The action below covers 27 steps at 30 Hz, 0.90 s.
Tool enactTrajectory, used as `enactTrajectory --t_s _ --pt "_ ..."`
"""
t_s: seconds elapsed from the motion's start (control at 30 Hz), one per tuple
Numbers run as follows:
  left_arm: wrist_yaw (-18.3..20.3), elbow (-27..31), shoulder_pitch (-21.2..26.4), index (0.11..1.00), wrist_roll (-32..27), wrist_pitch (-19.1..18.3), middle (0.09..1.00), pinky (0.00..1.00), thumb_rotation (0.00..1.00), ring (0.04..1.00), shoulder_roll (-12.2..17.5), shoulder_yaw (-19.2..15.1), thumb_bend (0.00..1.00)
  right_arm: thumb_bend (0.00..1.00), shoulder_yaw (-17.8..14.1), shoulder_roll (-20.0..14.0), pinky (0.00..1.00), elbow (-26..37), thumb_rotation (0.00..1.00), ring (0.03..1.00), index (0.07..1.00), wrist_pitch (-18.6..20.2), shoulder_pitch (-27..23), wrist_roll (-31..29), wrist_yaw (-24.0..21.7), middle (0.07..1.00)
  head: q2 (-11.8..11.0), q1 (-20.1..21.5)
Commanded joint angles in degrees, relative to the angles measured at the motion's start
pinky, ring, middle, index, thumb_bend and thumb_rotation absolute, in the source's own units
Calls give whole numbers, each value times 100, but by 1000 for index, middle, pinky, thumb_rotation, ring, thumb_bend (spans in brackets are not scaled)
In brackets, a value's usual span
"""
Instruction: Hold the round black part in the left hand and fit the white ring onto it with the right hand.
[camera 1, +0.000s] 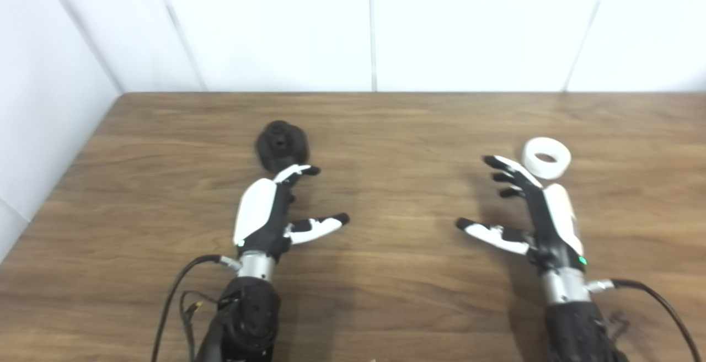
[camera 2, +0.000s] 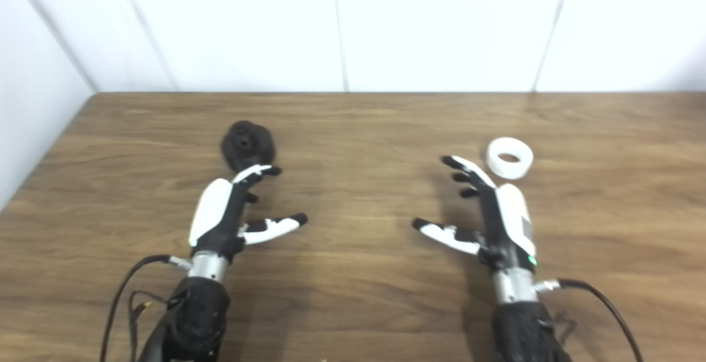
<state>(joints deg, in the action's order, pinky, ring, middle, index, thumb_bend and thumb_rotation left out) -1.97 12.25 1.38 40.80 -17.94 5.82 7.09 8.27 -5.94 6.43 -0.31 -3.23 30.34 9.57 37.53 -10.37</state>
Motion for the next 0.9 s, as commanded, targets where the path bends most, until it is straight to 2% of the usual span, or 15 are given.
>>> enactTrajectory --t_s 0.0,0.13,0.27,0.5,0.67,0.87 --pt "-213 107 268 775 188 -31 889 700 362 860 105 -105 849 799 -30 -17 617 132 185 742 786 -304 -126 -10 86 811 0 -3" --pt "-334 4 307 786 325 -91 904 681 402 863 138 -201 869 796 -43 -37 621 99 171 743 784 -325 -140 -35 74 811 -16 -31" --pt "-587 -130 360 803 473 -192 944 706 432 901 140 -310 896 795 -38 -51 622 88 174 743 783 -307 -159 4 73 810 -28 -80" --pt "-867 -333 528 820 960 -561 998 738 492 966 178 -367 913 792 -51 -73 623 83 172 745 783 -287 -168 -3 58 813 -41 -163" --pt "-953 -365 585 818 1125 -832 1000 737 480 990 139 -451 921 792 -56 -85 627 92 169 740 785 -301 -168 -4 61 811 -32 -192" --pt "-971 -491 670 820 1403 -886 1000 791 466 986 147 -550 923 787 -48 -88 621 42 168 737 785 -318 -190 3 71 810 -33 -214"
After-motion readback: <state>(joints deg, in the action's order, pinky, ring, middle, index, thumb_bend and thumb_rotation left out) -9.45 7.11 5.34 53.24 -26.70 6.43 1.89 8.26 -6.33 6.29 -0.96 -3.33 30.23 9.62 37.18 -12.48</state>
